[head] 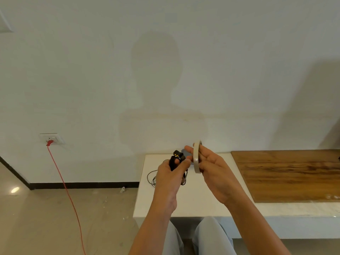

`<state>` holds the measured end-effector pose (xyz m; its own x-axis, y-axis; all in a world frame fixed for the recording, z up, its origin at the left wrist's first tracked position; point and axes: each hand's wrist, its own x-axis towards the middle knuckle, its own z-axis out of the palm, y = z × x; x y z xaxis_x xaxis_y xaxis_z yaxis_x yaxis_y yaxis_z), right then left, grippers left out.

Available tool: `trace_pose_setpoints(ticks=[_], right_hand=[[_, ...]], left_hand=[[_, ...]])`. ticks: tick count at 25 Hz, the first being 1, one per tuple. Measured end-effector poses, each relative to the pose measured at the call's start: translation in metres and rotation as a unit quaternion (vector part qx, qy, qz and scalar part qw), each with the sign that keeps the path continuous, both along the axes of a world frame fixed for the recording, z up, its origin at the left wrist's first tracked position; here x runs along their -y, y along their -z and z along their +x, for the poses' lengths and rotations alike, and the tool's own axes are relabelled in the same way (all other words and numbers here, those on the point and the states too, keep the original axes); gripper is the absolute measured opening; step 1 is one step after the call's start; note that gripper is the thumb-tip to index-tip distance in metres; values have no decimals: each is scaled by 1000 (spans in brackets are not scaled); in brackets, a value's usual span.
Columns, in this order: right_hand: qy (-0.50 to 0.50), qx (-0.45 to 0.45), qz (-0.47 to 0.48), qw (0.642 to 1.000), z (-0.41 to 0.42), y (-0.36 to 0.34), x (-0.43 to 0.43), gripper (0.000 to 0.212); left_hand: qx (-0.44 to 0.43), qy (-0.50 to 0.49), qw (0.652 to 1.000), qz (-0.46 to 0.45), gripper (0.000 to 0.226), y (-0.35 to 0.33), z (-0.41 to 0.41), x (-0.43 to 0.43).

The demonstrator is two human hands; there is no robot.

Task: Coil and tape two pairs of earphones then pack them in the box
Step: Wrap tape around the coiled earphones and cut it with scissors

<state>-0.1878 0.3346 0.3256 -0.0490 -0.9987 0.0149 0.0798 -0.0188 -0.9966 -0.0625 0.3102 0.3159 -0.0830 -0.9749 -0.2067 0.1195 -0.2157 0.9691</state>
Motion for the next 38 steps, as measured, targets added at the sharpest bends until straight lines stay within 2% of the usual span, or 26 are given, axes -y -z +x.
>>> trace_pose_setpoints(ticks=[2, 5, 8, 10, 16, 23, 29, 35, 38], right_hand=[[-5, -68, -18, 998, 2, 5, 1, 44], [11, -145, -41, 989, 3, 9, 3, 51], [46, -253, -57, 965, 1, 12, 4, 53], [67, -321, -62, 943, 1, 13, 2, 56], [67, -430, -97, 895, 4, 17, 4, 61], [49, -503, -152, 849, -1, 25, 6, 59], [41, -554, -211, 805, -1, 33, 8, 57], [39, -566, -209, 797, -1, 36, 9, 62], [46, -517, -180, 836, 2, 33, 7, 55]], left_hand=[[-13, 10, 1000, 24, 25, 0, -3, 2], [-27, 14, 999, 42, 15, -2, -6, 1], [-50, 7, 997, 59, 9, -2, -4, 3], [-46, 6, 997, 59, 10, -2, -2, 5], [11, 1, 999, 37, 25, 4, 0, 12], [-58, 53, 987, 141, 21, 2, 12, 20], [-73, 62, 980, 175, 14, 6, 14, 25], [-96, 58, 975, 192, 9, 11, 10, 24], [-98, 50, 977, 183, 9, 12, 8, 25]])
